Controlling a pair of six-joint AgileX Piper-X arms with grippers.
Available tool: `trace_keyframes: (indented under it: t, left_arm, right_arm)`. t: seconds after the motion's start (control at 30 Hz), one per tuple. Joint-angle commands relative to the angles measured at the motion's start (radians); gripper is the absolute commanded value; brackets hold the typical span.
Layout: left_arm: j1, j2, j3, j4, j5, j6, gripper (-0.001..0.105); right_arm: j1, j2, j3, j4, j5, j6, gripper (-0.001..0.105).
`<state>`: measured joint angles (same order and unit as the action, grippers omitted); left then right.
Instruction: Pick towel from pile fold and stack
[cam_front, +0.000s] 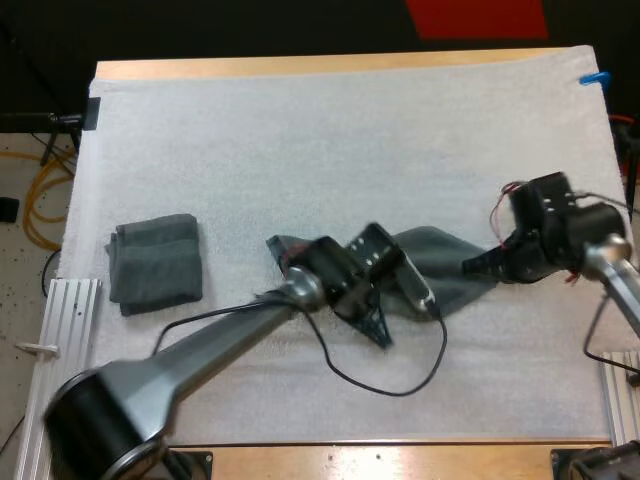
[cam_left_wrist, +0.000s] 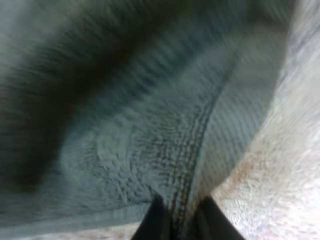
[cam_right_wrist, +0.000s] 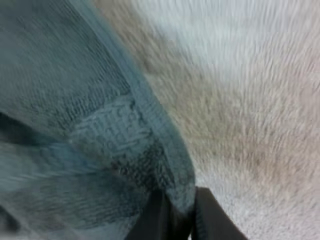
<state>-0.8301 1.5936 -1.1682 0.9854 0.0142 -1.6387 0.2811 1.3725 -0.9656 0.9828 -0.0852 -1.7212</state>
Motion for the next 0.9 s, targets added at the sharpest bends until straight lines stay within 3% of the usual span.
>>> trace_keyframes:
  t: [0.0, 0.17, 0.27, 0.37, 0.6, 0.87]
  left_arm:
    - [0.012, -0.038, -0.021, 0.027, 0.004, 0.004, 0.0]
    - [0.104, -0.185, -0.066, 0.043, 0.056, 0.004, 0.0]
    - [0.189, -0.28, -0.083, 0.043, 0.165, 0.004, 0.0]
    - [0.22, -0.349, -0.085, 0.048, 0.166, -0.003, 0.0]
    - [0.168, -0.468, -0.085, 0.154, 0.147, -0.053, 0.0]
    - [0.051, -0.589, -0.085, 0.291, 0.132, -0.184, 0.0]
  right_arm:
    - [-0.001, -0.05, 0.0, -0.004, 0.001, -0.002, 0.0]
    - [0.004, -0.22, -0.001, 0.003, 0.048, 0.064, 0.0]
    - [0.031, -0.326, -0.031, 0.042, 0.019, 0.088, 0.0]
    - [0.09, -0.382, -0.083, 0.079, 0.021, 0.119, 0.0]
    - [0.253, -0.409, -0.199, 0.227, 0.066, 0.194, 0.0]
    - [0.418, -0.413, -0.316, 0.446, 0.114, 0.295, 0.0]
